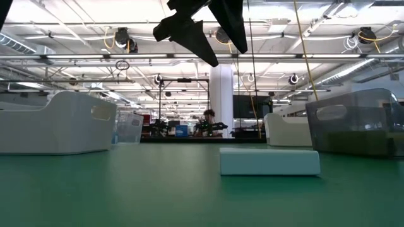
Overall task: Sort & place blocks by color
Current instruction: Put the brown block into the white bin
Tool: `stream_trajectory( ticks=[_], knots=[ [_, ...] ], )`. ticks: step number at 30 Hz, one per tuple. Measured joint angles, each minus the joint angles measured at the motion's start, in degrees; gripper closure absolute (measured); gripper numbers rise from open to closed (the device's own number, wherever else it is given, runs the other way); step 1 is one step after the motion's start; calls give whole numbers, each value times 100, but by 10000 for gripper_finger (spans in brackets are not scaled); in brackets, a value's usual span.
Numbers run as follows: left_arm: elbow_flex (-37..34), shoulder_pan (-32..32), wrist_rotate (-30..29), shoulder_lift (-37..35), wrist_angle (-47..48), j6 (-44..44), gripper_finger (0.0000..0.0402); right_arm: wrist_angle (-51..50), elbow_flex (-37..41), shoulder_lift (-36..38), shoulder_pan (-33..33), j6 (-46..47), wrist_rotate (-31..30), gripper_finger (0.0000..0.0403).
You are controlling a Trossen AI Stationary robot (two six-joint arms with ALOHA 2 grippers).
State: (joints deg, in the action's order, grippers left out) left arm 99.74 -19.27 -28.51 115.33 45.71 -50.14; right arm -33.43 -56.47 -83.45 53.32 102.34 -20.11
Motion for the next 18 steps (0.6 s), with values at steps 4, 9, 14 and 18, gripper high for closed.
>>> stream_trajectory(
  ticks=[4, 9, 14, 18],
  knots=[
    [0, 9, -2, 0, -2, 5, 131, 22, -2, 572, -149, -700, -1057, 295],
    [0, 71, -3, 0, -7, 1, 131, -6, -4, 1200, -562, -1804, -2128, 295],
    [0, 124, -7, 0, -19, -145, 131, -287, -4, 1685, -1278, -2788, -2523, 295],
    [0, 125, -7, 0, -153, -298, 131, -868, -4, 2015, -2056, -3338, -2558, 295]
  ],
)
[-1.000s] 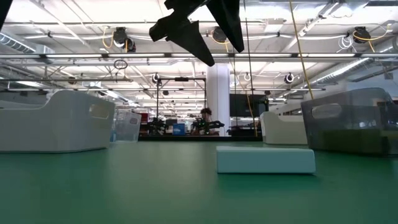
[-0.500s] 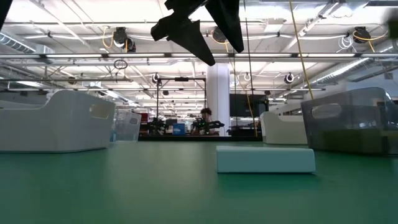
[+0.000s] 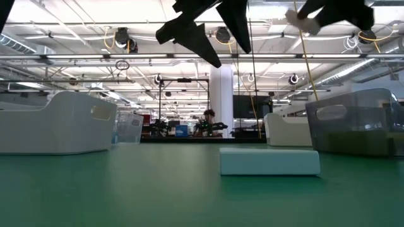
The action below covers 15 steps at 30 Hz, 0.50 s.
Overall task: Sort & place blocks by color
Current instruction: Put the brown block into the white bin
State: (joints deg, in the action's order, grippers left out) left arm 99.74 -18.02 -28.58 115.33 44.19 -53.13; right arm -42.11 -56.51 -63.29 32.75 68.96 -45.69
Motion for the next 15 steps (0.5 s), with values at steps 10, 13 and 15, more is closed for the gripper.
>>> stream_trajectory(
  ticks=[10, 13, 15],
  knots=[
    [0, -28, 3, 0, -819, -108, 131, -2048, -2, 659, -2170, -433, 82, 295],
    [0, -26, 4, 0, -1027, -109, 131, -2233, -2, 732, -2751, -972, 80, 293],
    [0, -4, 3, 0, -1169, -87, 131, -2195, -2, 739, -3084, -1351, 83, 284]
  ],
)
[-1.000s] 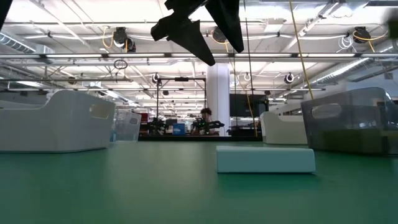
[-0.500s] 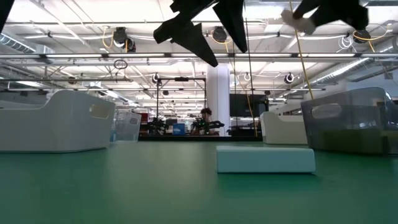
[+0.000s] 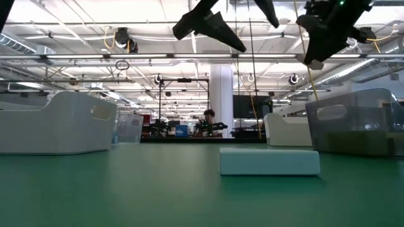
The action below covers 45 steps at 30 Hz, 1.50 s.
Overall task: Sort & place blocks by color
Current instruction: Put the brown block into the white bin, then put the light blue block into the gray bin
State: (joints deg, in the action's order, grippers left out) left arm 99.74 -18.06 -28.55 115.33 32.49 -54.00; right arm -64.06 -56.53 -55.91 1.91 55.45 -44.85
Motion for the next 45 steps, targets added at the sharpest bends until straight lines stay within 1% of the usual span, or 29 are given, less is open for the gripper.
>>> stream_trajectory(
  ticks=[4, 10, 14, 17, 20, 30, 33, 39, 42, 45],
  knots=[
    [0, 77, -1, 0, -258, -2, 131, 146, 10, -1, -571, -620, 113, 276],
    [0, 221, -1, 0, -692, -42, 131, 1124, 526, 7, -1244, -1767, 177, 281],
    [0, 321, -3, 0, -975, -57, 131, 2010, 1152, 7, -1757, -2165, 659, 281],
    [0, 373, -5, 0, -1148, -140, 131, 2674, 1635, 7, -2072, -2172, 1090, 282],
    [0, 401, -3, 0, -1265, -201, 131, 3166, 2004, 5, -2283, -2137, 1309, 282],
    [0, 401, -1, 0, -1288, -210, 131, 4214, 2744, 7, -2741, -2222, 1369, 282],
    [0, 401, -1, 0, -1288, -188, 131, 4467, 2917, 7, -2840, -2228, 1527, 277],
    [0, 417, -1, 0, -1286, -194, 131, 5036, 3201, 7, -2898, -2209, 1685, 243],
    [0, 417, -1, 0, -1281, -183, 131, 5061, 3211, 7, -2898, -2195, 1790, 217],
    [0, 417, -1, 0, -1281, -192, 131, 5062, 3211, 16, -2896, -2368, 1811, 192]
  ],
)
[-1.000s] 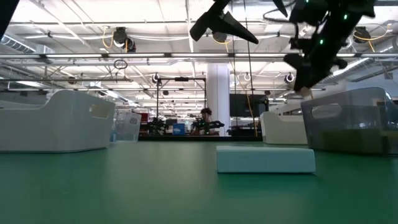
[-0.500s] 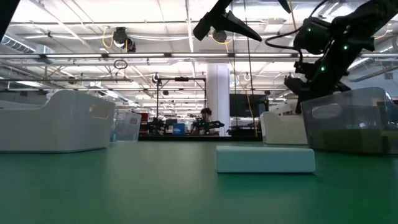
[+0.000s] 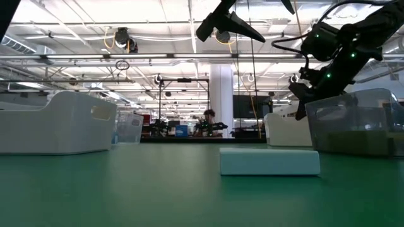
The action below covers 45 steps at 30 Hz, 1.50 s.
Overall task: Sort & place blocks by color
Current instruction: Put the light blue block into the gray bin
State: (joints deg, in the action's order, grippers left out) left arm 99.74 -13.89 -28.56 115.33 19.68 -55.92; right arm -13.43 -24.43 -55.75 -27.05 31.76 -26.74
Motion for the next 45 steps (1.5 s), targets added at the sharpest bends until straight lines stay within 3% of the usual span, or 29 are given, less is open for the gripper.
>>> stream_trajectory(
  ticks=[4, 9, 15, 19, 24, 33, 41, 45],
  knots=[
    [0, 0, 0, 0, 22, 21, 131, -5, 0, 105, 2, -444, 32, 169],
    [0, 0, 79, 0, 28, 160, 131, -2, 0, 572, 11, -419, 748, 168],
    [0, -53, 1629, 0, 787, 778, 131, 22, 0, 1332, 13, -211, 1733, 173],
    [0, -217, 1975, 0, 1538, 1294, 131, 408, 0, 1819, 59, 378, 2468, 174],
    [-1, -541, 1988, 0, 1771, 1694, 131, 1160, -2, 2234, 466, 554, 2849, 174],
    [-4, -1319, 1796, 488, 1616, 2567, 131, 1797, -4, 2221, 1485, 458, 2713, 174],
    [-7, -1530, 993, 990, 1318, 2334, 131, 1840, -4, 1962, 1969, 357, 2656, 174],
    [-7, -1480, 1015, 1160, 1176, 1937, 131, 1837, -4, 1847, 2090, 357, 2658, 174]
  ],
)
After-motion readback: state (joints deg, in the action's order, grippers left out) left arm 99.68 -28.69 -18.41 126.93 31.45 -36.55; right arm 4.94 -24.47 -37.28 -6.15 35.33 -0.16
